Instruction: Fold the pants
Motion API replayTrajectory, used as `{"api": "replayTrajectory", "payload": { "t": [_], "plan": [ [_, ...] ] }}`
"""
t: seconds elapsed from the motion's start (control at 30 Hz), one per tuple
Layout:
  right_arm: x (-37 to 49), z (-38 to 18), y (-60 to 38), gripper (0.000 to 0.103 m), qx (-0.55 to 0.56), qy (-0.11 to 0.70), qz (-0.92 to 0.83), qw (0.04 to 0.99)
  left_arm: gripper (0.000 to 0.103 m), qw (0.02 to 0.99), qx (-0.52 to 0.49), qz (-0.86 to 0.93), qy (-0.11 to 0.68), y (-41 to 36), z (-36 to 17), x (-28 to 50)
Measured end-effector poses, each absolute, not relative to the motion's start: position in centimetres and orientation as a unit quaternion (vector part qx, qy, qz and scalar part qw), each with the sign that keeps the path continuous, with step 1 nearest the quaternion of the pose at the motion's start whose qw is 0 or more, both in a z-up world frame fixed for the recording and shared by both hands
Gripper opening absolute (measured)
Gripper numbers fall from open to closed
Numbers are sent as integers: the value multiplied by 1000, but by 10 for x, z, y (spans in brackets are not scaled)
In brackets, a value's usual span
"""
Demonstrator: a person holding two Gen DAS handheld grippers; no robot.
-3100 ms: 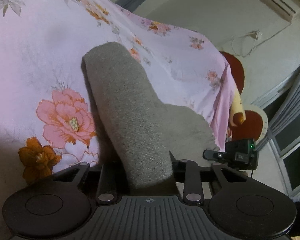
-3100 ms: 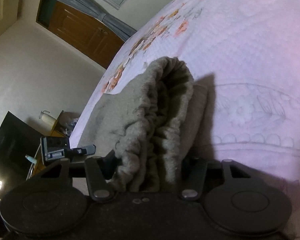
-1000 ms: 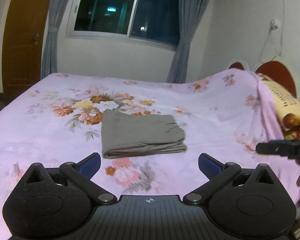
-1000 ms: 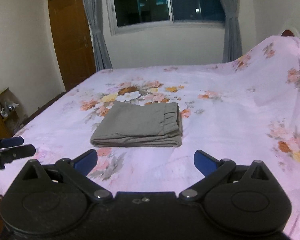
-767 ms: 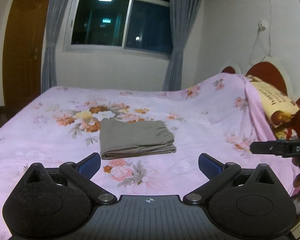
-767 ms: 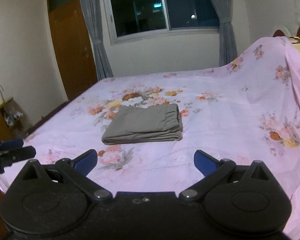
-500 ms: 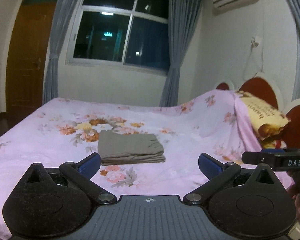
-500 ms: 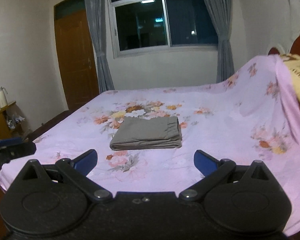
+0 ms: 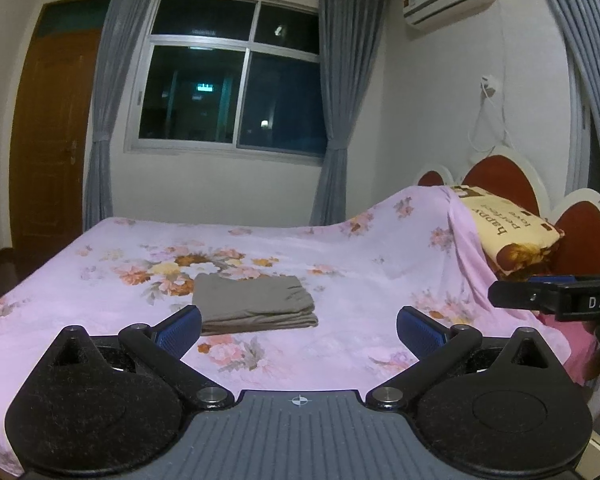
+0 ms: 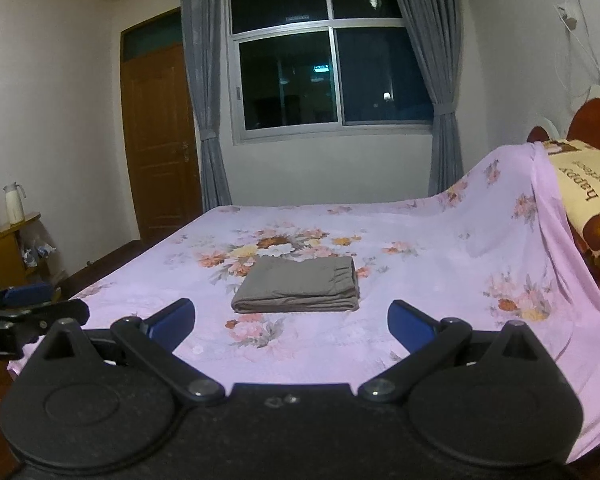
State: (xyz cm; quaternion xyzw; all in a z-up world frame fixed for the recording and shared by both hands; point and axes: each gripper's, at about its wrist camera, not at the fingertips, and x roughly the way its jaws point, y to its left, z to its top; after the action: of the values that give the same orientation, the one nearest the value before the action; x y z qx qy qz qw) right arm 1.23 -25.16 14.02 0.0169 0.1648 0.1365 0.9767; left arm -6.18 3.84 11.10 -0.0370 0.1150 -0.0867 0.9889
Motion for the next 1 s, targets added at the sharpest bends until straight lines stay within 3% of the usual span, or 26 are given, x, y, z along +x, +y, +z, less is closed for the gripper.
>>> {"api": "replayTrajectory", "payload": {
  "t": [1.0],
  "plan": [
    [-5,148,-238,103,12,132,137,982,103,991,-39,-97,85,34,124,-78]
  ]
}}
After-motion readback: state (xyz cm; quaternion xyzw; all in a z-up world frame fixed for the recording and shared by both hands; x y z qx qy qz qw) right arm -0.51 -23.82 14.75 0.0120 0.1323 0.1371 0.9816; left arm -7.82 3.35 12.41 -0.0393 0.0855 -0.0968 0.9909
